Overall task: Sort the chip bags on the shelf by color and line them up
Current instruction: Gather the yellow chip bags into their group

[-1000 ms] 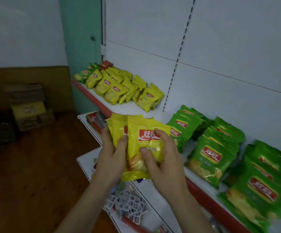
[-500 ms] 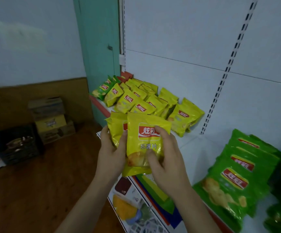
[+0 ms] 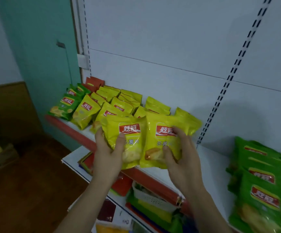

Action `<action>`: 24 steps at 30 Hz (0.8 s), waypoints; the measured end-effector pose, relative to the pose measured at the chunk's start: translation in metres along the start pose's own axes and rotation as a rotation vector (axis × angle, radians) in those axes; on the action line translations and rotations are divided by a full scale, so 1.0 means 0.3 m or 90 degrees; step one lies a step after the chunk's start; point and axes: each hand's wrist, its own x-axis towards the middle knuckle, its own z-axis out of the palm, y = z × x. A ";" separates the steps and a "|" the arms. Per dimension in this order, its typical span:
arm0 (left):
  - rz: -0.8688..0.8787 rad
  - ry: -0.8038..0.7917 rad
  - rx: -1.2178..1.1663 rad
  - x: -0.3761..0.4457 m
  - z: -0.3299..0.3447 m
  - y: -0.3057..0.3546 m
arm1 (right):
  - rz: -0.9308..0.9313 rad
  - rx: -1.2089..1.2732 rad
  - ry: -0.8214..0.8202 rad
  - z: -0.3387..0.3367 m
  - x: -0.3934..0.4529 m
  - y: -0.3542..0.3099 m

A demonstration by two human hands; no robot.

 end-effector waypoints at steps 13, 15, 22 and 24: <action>-0.036 -0.155 -0.033 0.228 0.070 -0.052 | 0.189 -0.171 0.105 0.175 0.220 0.323; -0.038 -0.160 -0.027 0.254 0.084 -0.049 | 0.213 -0.220 0.090 0.218 0.236 0.378; -0.024 -0.173 -0.028 0.311 0.144 -0.043 | 0.239 -0.412 0.034 0.261 0.222 0.461; -0.018 -0.173 -0.046 0.312 0.169 -0.052 | 0.232 -0.415 0.021 0.259 0.225 0.466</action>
